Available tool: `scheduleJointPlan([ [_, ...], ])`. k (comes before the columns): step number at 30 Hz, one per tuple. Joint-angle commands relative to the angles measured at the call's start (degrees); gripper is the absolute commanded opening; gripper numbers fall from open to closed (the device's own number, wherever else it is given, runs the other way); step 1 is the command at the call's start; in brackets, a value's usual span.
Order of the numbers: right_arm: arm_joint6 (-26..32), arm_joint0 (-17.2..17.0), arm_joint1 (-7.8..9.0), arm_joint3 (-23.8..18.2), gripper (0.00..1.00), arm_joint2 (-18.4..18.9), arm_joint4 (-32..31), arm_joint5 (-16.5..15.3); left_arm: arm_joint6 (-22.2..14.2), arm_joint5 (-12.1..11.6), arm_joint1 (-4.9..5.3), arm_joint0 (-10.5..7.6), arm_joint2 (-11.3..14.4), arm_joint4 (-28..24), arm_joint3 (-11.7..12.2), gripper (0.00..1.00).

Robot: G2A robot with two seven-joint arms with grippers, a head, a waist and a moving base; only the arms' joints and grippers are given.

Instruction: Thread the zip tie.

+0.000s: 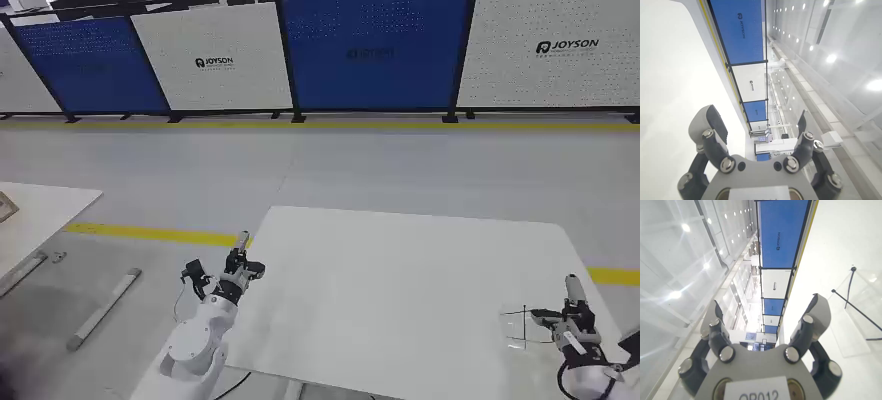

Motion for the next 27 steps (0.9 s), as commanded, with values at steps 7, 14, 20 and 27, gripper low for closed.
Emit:
scheduleJointPlan([
  [7,14.8,-2.2,1.29,-1.8,1.00,5.6,-6.2,-1.8,0.0,0.0,0.00,0.00,0.0,0.0,0.0,1.00],
  [14,14.8,-2.2,1.29,-1.8,1.00,5.6,-6.2,-1.8,0.0,0.0,0.00,0.00,0.0,0.0,0.0,1.00],
  [20,14.8,-2.2,1.29,-1.8,1.00,5.6,-6.2,-1.8,0.0,0.0,0.00,0.00,0.0,0.0,0.0,1.00],
  [27,46.4,4.1,4.03,4.8,1.00,14.1,-2.8,3.7,0.0,0.0,0.00,0.00,0.0,0.0,0.0,1.00],
])
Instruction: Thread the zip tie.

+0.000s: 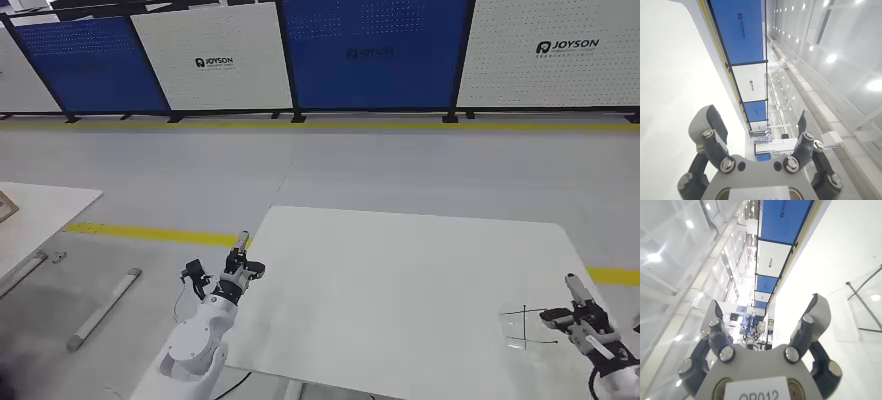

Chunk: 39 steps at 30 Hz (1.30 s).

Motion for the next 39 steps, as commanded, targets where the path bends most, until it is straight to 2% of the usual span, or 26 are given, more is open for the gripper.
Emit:
scheduleJointPlan([
  [1,19.6,2.1,0.87,2.2,1.00,3.8,-0.7,1.2,0.0,0.0,0.00,0.00,0.0,0.0,0.0,1.00],
  [3,27.0,4.7,1.82,4.5,1.00,5.3,-2.0,2.8,0.0,0.0,0.00,0.00,0.0,0.0,0.0,1.00],
  [6,36.3,8.6,3.11,7.9,1.00,6.3,-4.6,3.3,0.0,0.0,0.00,0.00,0.0,0.0,0.0,1.00],
  [8,38.9,10.9,3.66,10.1,1.00,6.1,-5.7,4.0,0.0,0.0,0.00,0.00,0.0,0.0,0.0,1.00],
  [9,39.6,12.0,3.88,11.0,1.00,5.9,-6.5,4.2,0.0,0.0,0.00,0.00,0.0,0.0,0.0,1.00],
  [23,39.6,12.0,3.88,11.0,1.00,5.9,-6.5,4.2,0.0,0.0,0.00,0.00,0.0,0.0,0.0,1.00],
  [25,43.4,12.1,4.04,10.2,1.00,5.2,-6.0,3.7,0.0,0.0,0.00,0.00,0.0,0.0,0.0,1.00],
  [26,45.0,12.6,4.50,10.5,1.00,5.0,-6.5,3.5,0.0,0.0,0.00,0.00,0.0,0.0,0.0,1.00],
  [29,45.0,12.6,6.61,9.7,1.00,3.1,-9.0,3.1,0.0,0.0,0.00,0.00,0.0,0.0,0.0,1.00],
  [33,45.0,11.6,10.80,9.2,1.00,0.3,-7.6,3.0,0.0,0.0,0.00,0.00,0.0,0.0,0.0,1.00],
  [34,45.0,11.4,12.35,9.1,1.00,-1.1,-7.8,3.0,0.0,0.0,0.00,0.00,0.0,0.0,0.0,1.00],
  [39,45.0,13.2,17.70,13.7,1.00,-5.5,-5.7,4.3,0.0,0.0,0.00,0.00,0.0,0.0,0.0,1.00],
])
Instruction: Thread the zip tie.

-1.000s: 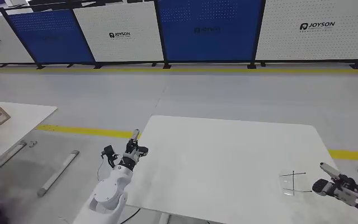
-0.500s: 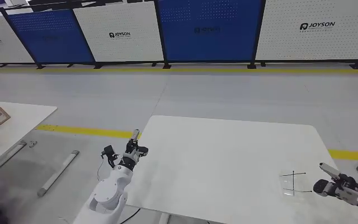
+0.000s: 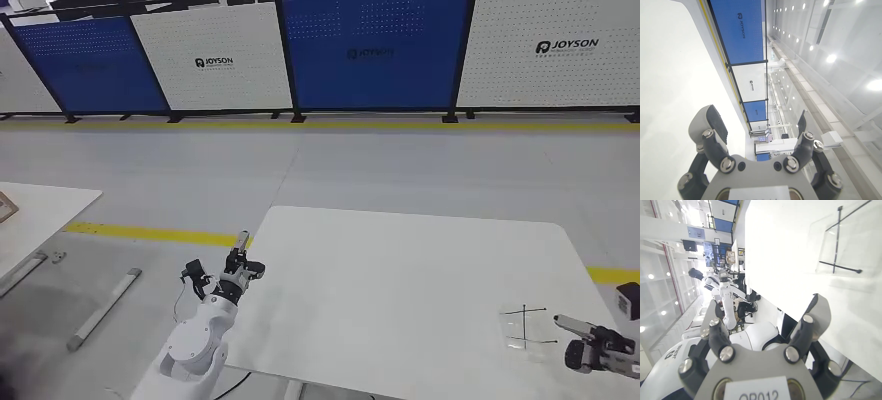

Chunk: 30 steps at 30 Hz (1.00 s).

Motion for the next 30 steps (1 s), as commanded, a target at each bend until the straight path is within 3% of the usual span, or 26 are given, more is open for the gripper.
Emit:
scheduleJointPlan([
  [1,0.0,1.2,1.93,2.2,1.00,-2.4,0.9,0.6,0.0,0.0,0.00,0.00,0.0,0.0,0.0,1.00],
  [4,0.0,4.1,4.41,5.5,1.00,-5.8,0.9,0.7,0.0,0.0,0.00,0.00,0.0,0.0,0.0,1.00],
  [14,0.0,4.1,4.41,5.5,1.00,-5.8,0.9,0.7,0.0,0.0,0.00,0.00,0.0,0.0,0.0,1.00],
  [19,-2.7,4.6,4.77,4.0,1.00,-5.5,-4.5,-4.0,0.0,0.0,0.00,0.00,0.0,0.0,0.0,1.00],
  [21,-2.4,5.9,4.94,4.1,1.00,-6.2,-6.9,-4.5,0.0,0.0,0.00,0.00,0.0,0.0,0.0,1.00],
  [26,-1.4,11.3,4.88,4.2,1.00,-11.9,-14.6,-5.4,0.0,0.0,0.00,0.00,0.0,0.0,0.0,1.00],
  [30,0.0,16.6,4.18,6.8,1.00,-18.7,-18.1,-5.0,0.0,0.0,0.00,0.00,0.0,0.0,0.0,1.00],
])
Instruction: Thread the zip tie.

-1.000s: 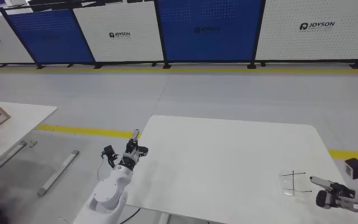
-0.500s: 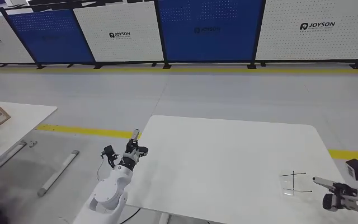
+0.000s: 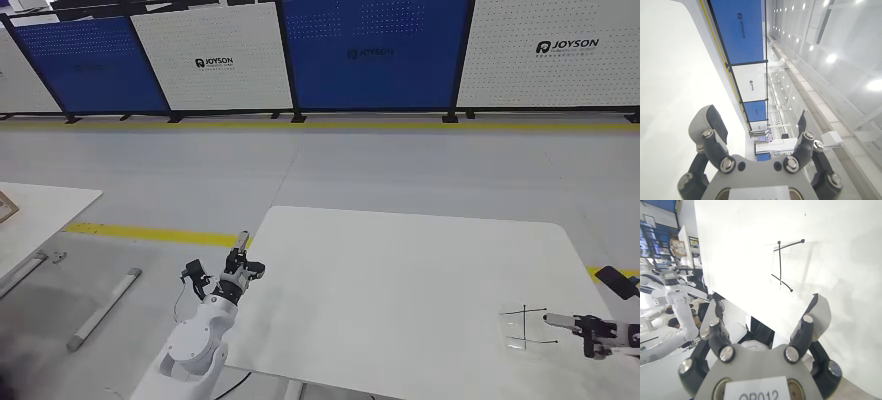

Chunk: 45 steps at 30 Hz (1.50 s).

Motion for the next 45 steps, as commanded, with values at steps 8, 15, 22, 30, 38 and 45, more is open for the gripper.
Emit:
scheduleJointPlan([
  [8,0.2,6.5,-0.97,5.1,1.00,-8.0,-1.3,2.4,0.0,0.0,0.00,0.00,0.0,0.0,0.0,1.00],
  [15,0.1,6.3,-1.01,5.5,1.00,-8.0,-0.7,1.8,0.0,0.0,0.00,0.00,0.0,0.0,0.0,1.00],
  [22,0.2,5.8,-0.92,12.0,1.00,-9.0,6.5,-6.9,0.0,0.0,0.00,0.00,0.0,0.0,0.0,1.00],
  [30,0.2,6.0,-0.88,13.0,1.00,-9.4,7.2,-7.1,0.0,0.0,0.00,0.00,0.0,0.0,0.0,1.00],
  [38,-1.2,4.5,-0.23,12.9,0.49,-7.1,7.0,-6.6,0.0,0.0,0.00,0.00,0.0,0.0,0.0,1.00],
  [45,-0.8,3.1,0.35,11.7,0.30,-5.8,6.2,-4.6,0.0,0.0,0.00,0.00,0.0,0.0,0.0,1.00],
])
